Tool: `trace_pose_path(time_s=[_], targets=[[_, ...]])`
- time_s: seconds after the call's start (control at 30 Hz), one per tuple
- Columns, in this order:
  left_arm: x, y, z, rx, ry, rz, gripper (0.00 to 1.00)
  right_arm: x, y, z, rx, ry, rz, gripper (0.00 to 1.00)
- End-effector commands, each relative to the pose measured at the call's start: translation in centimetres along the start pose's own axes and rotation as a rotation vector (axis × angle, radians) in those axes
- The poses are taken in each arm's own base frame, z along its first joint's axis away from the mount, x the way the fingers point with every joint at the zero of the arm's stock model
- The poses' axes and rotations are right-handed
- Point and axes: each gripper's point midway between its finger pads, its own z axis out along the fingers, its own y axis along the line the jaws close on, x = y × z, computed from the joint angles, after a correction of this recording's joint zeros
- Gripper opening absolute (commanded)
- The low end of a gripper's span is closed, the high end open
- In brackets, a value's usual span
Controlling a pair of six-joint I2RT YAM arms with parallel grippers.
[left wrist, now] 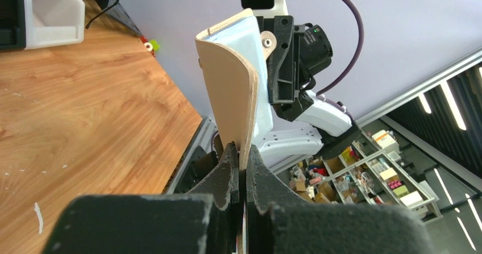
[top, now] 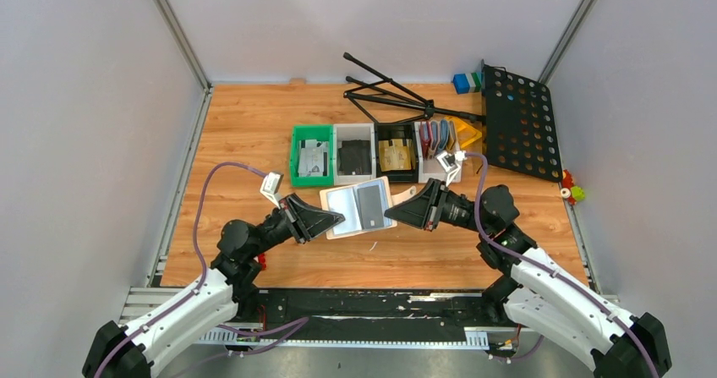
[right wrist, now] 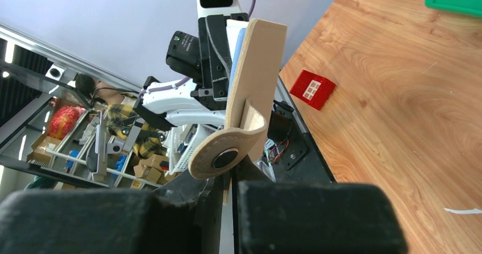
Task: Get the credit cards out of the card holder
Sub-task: Remove the credit card from the card holder.
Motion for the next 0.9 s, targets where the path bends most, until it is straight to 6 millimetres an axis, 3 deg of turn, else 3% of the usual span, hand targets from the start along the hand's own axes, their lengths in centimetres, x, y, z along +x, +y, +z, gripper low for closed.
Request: trace_pose_path(time_s=[0.0, 0.17, 0.53, 0.7, 0.87], targets=[[0.1, -0.4, 0.1, 0.031, 0.004, 0.045, 0.00, -0.5, 2.3, 0.1, -0.098, -0.009, -0.025, 0.03], [0.1, -0.1, 0.3, 0.029, 0.008, 0.047, 0.00, -0.4, 2.1, 0.1, -0.093, -0.005, -0.017, 0.01], [-0.3, -0.8, 0.9, 0.043, 0.019, 0.076, 0.00, 0.8, -2.6, 0.5, 0.140, 0.089, -0.009, 0.04], [-0.2, -0.7, 1.2, 0.038, 0.029, 0.083, 0.00, 1.3, -3.3, 0.9, 0.146, 0.115, 0.007, 0.04], [0.7, -0.5, 1.8, 0.018, 0.075, 0.114, 0.00, 1.7, -3.7, 1.3, 0.154, 0.143, 0.010, 0.13]])
